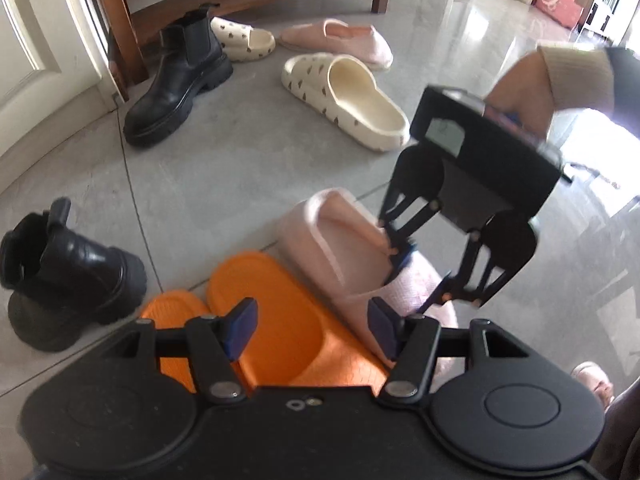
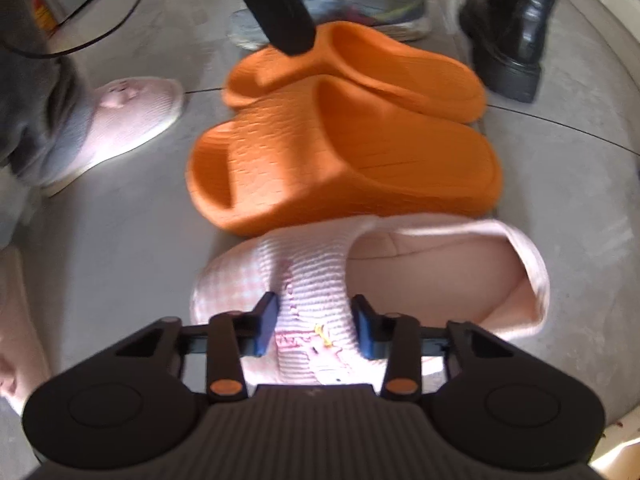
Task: Organize scattered shoes
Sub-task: 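Grasp the placed pink slipper with the right gripper and align it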
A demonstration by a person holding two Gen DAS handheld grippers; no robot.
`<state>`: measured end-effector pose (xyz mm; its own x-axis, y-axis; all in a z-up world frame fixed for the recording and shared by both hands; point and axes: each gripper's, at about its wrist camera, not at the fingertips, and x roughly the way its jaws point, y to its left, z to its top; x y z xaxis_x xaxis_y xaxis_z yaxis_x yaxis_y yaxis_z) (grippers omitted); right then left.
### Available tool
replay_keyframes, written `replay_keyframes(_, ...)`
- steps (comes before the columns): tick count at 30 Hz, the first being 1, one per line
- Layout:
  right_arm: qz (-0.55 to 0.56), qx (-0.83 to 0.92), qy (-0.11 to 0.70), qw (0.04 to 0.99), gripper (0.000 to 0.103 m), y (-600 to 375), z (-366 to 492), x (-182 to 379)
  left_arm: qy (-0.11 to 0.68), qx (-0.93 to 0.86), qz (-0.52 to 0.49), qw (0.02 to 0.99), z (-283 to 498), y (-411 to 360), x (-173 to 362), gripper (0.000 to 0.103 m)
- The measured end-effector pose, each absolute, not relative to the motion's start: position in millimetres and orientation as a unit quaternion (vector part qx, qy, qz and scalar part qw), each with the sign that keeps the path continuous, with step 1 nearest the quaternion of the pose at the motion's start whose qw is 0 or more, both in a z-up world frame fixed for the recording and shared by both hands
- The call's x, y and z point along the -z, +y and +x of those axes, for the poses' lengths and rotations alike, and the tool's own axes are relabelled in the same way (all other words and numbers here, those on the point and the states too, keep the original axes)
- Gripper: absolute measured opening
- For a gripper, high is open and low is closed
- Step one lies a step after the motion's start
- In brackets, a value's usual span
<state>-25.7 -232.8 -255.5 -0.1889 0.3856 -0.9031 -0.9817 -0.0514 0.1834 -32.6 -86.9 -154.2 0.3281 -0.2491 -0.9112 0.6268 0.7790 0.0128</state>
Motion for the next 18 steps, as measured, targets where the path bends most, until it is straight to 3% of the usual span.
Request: replay_keyframes(18, -0.384, -0.611, 0.473, 0.505, 0.035, -297.1, -51.0, 257.4, 0.507, 0.32, 0.183, 0.78, -15.6, -116.0, 165.4, 0.061)
